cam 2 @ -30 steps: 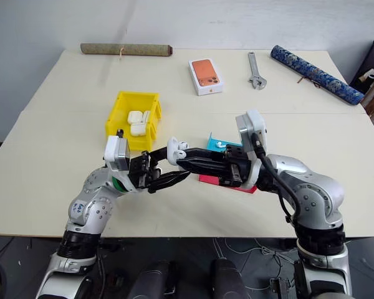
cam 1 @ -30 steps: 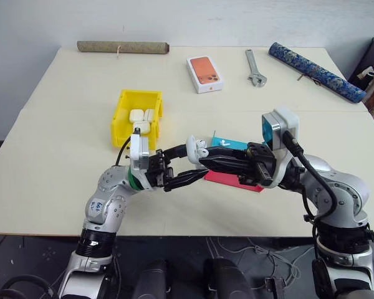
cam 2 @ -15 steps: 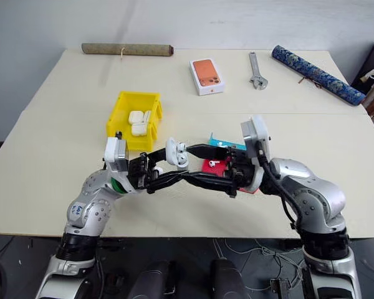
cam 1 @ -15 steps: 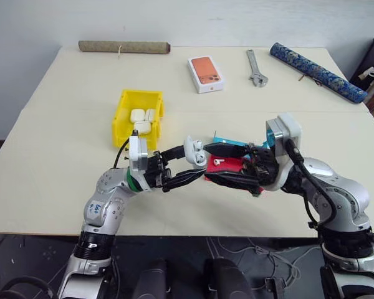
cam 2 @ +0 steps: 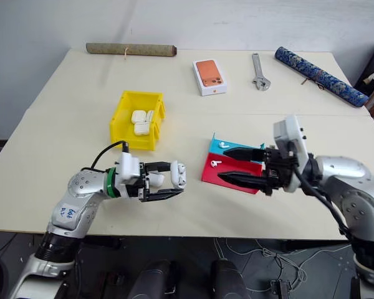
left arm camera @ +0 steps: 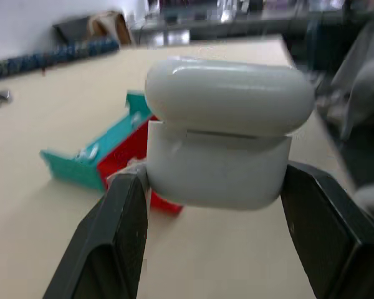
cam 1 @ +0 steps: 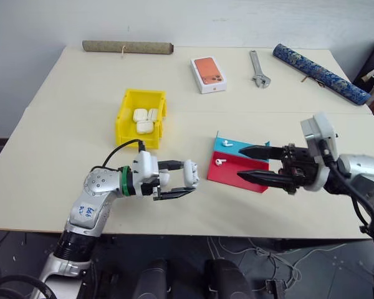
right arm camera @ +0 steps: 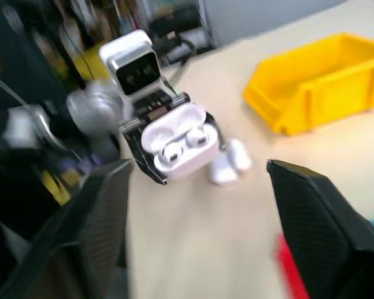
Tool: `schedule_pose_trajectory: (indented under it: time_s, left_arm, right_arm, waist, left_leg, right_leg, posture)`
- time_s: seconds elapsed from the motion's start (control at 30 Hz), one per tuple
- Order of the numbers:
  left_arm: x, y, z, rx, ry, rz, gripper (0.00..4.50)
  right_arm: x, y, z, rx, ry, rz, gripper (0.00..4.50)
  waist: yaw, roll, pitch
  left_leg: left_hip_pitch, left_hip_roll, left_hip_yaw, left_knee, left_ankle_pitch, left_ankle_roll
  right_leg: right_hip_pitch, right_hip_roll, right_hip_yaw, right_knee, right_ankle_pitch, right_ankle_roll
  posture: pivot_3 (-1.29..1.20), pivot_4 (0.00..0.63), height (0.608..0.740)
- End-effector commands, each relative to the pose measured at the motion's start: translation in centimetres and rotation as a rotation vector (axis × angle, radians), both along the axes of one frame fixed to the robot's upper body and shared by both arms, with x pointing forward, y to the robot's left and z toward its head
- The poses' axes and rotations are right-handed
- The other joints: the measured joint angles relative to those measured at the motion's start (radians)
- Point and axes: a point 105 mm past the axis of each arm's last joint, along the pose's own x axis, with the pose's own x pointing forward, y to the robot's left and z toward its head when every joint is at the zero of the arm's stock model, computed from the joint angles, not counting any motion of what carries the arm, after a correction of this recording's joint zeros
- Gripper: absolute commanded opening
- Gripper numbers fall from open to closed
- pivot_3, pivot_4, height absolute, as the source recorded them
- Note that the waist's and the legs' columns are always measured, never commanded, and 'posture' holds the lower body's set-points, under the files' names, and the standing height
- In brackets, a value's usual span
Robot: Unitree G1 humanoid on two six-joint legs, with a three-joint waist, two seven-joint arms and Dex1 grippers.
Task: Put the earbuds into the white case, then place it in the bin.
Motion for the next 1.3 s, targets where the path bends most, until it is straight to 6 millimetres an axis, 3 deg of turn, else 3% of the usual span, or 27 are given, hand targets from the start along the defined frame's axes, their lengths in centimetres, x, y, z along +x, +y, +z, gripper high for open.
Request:
schedule_pose_trajectory:
  time_s: [0.03,0.2,0.3,0.5,0.73,0.9,1.0,1.07,1.17,1.3]
  left_arm:
    - [0.2,-1.1,0.7,0.025,-0.04,-0.002,2.74]
    - [-0.1,-2.2,0.6,0.075,-0.038,-0.027,2.74]
    - [-0.2,-2.6,0.7,0.054,-0.027,-0.031,2.74]
    - [-0.3,-2.7,1.0,0.033,-0.026,-0.025,2.74]
    - [-0.7,-2.2,1.5,-0.006,-0.008,-0.033,2.74]
    - [-1.0,-1.6,2.1,-0.061,0.019,-0.022,2.74]
    - [-1.2,-0.7,2.6,-0.104,0.064,-0.003,2.74]
    - [-1.1,0.7,3.8,-0.19,0.118,0.042,2.74]
    - [-0.8,3.4,4.9,-0.269,0.206,0.123,2.74]
    - [0.8,8.2,6.0,-0.301,0.306,0.34,2.74]
  right_arm:
    - [-0.5,2.0,0.7,-0.033,-0.088,0.062,1.76]
    - [-0.4,5.4,0.6,-0.096,-0.128,0.114,0.09]
    - [0.0,6.9,-0.4,-0.163,-0.133,0.121,0.04]
    - [0.8,7.5,-2.2,-0.234,-0.131,0.076,0.04]
    - [0.8,4.6,-4.6,-0.333,-0.061,0.027,0.04]
    - [0.7,1.3,-5.2,-0.289,0.039,-0.068,0.04]
    - [0.7,-0.2,-4.8,-0.205,0.013,-0.128,0.04]
    - [0.5,-1.6,-3.9,-0.058,0.016,-0.187,0.39]
    - [-0.2,-3.7,-2.4,0.088,-0.117,-0.273,1.22]
    - [-1.5,-5.5,-1.0,0.148,-0.421,-0.406,2.51]
  waist:
    - [0.001,0.0,0.0]
    - [0.001,0.0,0.0]
    - [0.0,0.0,0.0]
    - [0.001,0.0,0.0]
    - [0.001,0.0,0.0]
    - [0.002,0.0,0.0]
    - [0.001,0.0,0.0]
    - [0.0,-0.001,0.0]
    - [0.001,-0.002,0.0]
    - [-0.001,-0.001,0.0]
  left_leg:
    - [-0.001,0.0,0.0,0.0,0.0,-0.001]
    - [-0.002,0.0,-0.002,0.0,0.001,-0.002]
    - [-0.002,0.0,-0.002,0.001,0.001,-0.002]
    - [-0.002,0.0,-0.002,0.001,0.001,-0.002]
    - [-0.003,0.0,-0.002,0.001,0.001,-0.002]
    - [-0.002,0.0,-0.003,0.001,0.001,-0.002]
    - [-0.002,0.0,-0.003,0.001,0.001,-0.002]
    - [-0.002,0.0,-0.003,0.001,0.001,-0.002]
    - [-0.001,0.0,-0.003,0.001,0.002,-0.003]
    - [-0.001,0.0,-0.003,0.0,0.002,-0.003]
  right_leg:
    - [0.0,0.0,0.0,0.0,0.0,0.0]
    - [-0.001,-0.001,-0.001,0.0,0.0,0.0]
    - [-0.001,-0.001,-0.001,0.0,0.0,0.0]
    - [-0.001,-0.001,-0.002,0.0,0.0,0.0]
    - [0.0,-0.001,-0.002,0.0,0.0,0.0]
    - [0.0,-0.001,-0.002,0.0,0.0,0.0]
    - [0.001,-0.001,-0.002,0.0,0.0,0.0]
    - [0.0,-0.001,-0.002,0.0,0.0,0.0]
    - [0.001,0.0,-0.002,0.001,0.0,0.0]
    - [0.001,0.0,-0.002,0.001,0.0,0.0]
  posture:
    - [0.0,0.15,0.74]
    - [0.0,0.15,0.74]
    - [0.0,0.15,0.74]
    - [0.0,0.15,0.74]
    - [0.0,0.15,0.74]
    - [0.0,0.15,0.74]
    - [0.0,0.15,0.74]
    - [0.0,0.15,0.74]
    - [0.0,0.15,0.74]
    - [0.0,0.15,0.74]
